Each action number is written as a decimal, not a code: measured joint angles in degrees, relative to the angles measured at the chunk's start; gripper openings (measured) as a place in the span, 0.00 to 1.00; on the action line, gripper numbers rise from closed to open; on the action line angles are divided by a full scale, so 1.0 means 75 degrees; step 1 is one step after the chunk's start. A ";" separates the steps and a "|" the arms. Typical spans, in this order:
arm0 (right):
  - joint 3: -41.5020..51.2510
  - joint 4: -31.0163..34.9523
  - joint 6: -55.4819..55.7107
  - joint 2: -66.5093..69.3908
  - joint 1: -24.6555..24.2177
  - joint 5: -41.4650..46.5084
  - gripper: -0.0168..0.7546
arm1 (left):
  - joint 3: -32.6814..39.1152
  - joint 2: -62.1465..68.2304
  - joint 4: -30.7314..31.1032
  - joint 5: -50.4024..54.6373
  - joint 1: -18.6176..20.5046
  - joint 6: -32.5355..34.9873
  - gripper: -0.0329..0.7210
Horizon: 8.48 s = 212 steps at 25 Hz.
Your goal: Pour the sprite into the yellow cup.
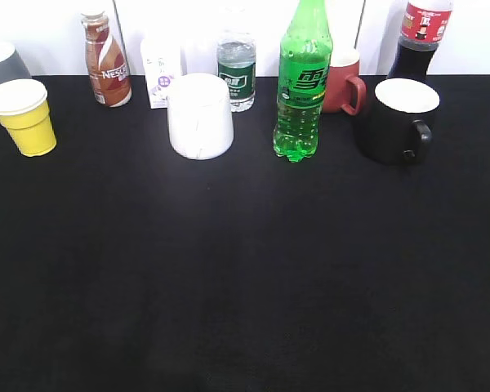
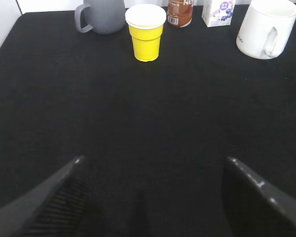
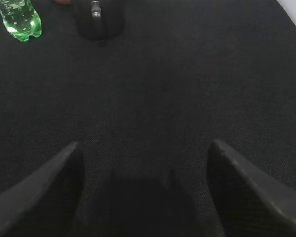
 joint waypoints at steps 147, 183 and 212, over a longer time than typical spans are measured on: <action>-0.1589 0.2467 -0.5914 1.3618 0.5126 -1.4951 0.59 | 0.1325 1.2795 0.6410 -1.7380 -0.1504 -0.1811 0.62; -0.1580 0.1718 -1.3405 1.3618 0.5126 -1.5989 0.59 | 0.1325 1.3105 0.7087 -1.7014 -0.2054 -0.1811 0.62; -0.1580 0.1377 -0.1876 1.3736 0.5126 -1.5981 0.59 | 0.0093 1.4263 0.1473 -1.7224 -0.1102 -0.0059 0.62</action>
